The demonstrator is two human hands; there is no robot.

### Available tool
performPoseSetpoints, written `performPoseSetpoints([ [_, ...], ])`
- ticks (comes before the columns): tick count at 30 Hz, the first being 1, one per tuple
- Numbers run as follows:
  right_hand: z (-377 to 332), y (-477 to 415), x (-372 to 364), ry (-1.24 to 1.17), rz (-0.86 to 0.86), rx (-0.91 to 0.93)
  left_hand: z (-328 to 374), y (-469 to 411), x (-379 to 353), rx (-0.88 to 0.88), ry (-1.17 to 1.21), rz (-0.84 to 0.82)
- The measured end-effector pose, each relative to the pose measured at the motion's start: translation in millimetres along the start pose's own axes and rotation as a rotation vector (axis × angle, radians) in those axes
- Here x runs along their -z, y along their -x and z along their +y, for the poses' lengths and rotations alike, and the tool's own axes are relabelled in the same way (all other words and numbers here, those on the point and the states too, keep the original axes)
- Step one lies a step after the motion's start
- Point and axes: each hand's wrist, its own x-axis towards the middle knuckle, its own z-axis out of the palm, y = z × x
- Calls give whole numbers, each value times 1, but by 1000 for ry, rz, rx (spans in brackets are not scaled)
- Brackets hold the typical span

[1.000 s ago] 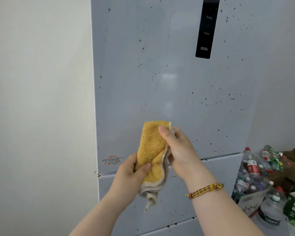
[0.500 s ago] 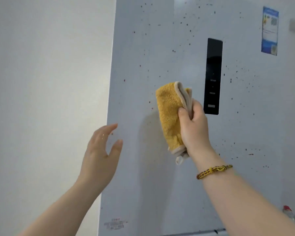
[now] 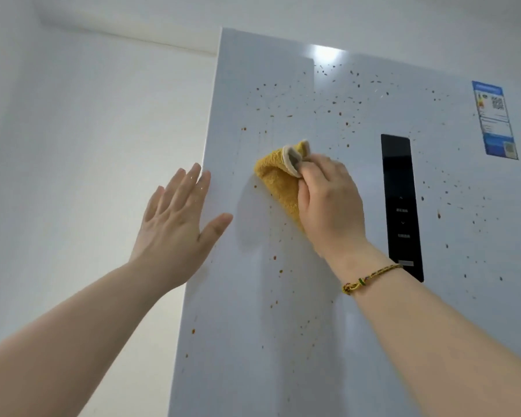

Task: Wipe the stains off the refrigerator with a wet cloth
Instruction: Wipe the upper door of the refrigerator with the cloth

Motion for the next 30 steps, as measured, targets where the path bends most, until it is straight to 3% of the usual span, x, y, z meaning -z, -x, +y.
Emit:
performPoseSetpoints([
  [3,1,22,6,27,-260,14,-6,1,-8,-24,-39,-36],
  [8,16,3,8,170,-315,130,-17,1,-16,-91,-117,-74],
  [14,21,-65,1,174,-316,-167,-20,-1,-17,-148,-180,-53],
  [15,12,-65,-3,184,-330,-119,-19,-1,-16,-145,-166,-49],
  [18,-13,-52,-12,140,-333,248,-21,0,-20,-106,-83,-7],
  [20,-13,-61,-12,102,-341,355,-20,0,-20,-99,-95,-26],
  [23,17,-99,-14,126,-375,135,-20,1,-22,-103,-49,3],
  [26,26,-130,-14,101,-258,-163,-24,-1,-29,-137,-67,50],
  [28,14,-131,-21,145,-245,-149,-24,-2,-30,-150,-113,80],
  [30,-5,-121,-25,125,-289,43,-25,-2,-32,-144,-113,100],
])
